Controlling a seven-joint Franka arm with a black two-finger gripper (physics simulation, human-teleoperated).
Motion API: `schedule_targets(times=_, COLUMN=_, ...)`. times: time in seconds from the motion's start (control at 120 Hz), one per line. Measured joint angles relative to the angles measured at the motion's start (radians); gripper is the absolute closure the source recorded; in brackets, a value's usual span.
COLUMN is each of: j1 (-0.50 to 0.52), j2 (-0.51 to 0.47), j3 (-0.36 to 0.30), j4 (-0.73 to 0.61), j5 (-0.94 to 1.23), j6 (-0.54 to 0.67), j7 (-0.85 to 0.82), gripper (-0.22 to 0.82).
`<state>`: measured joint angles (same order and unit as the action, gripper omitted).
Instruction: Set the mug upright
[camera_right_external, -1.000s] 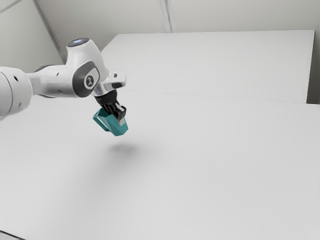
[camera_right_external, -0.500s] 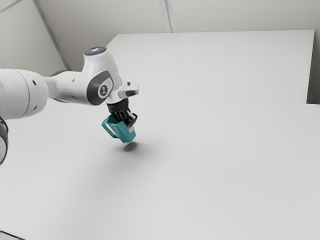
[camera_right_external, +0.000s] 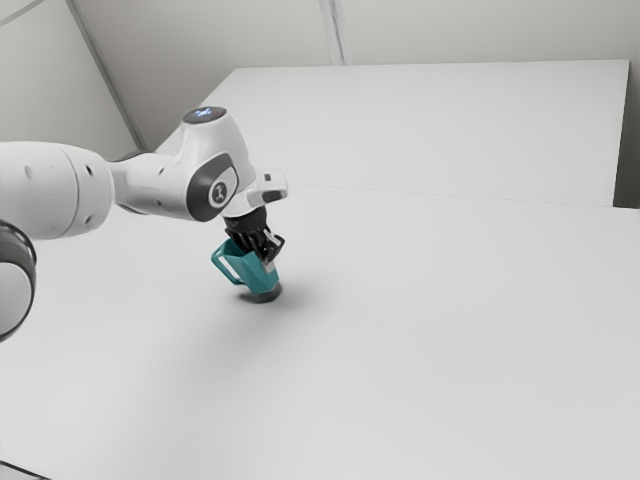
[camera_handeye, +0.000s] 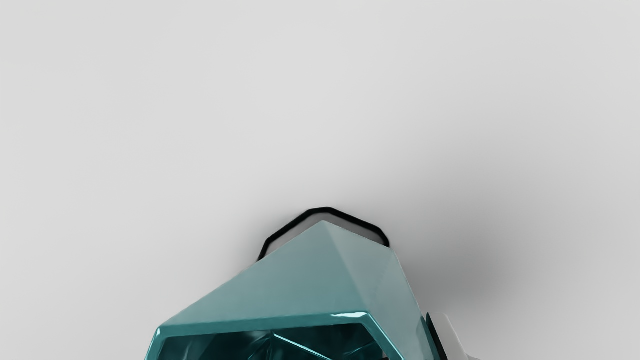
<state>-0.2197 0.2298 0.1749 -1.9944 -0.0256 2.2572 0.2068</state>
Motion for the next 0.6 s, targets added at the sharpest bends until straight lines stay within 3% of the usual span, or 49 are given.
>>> schedule_targets(times=0.367, j1=0.002, j2=0.020, j3=-0.001, j4=0.006, j5=-0.008, j6=0.004, j7=-0.013, gripper=0.74)
schedule_targets(times=0.6, j1=0.002, j2=0.018, j3=0.000, j4=0.006, j5=-0.016, j6=0.003, j7=-0.007, gripper=0.66)
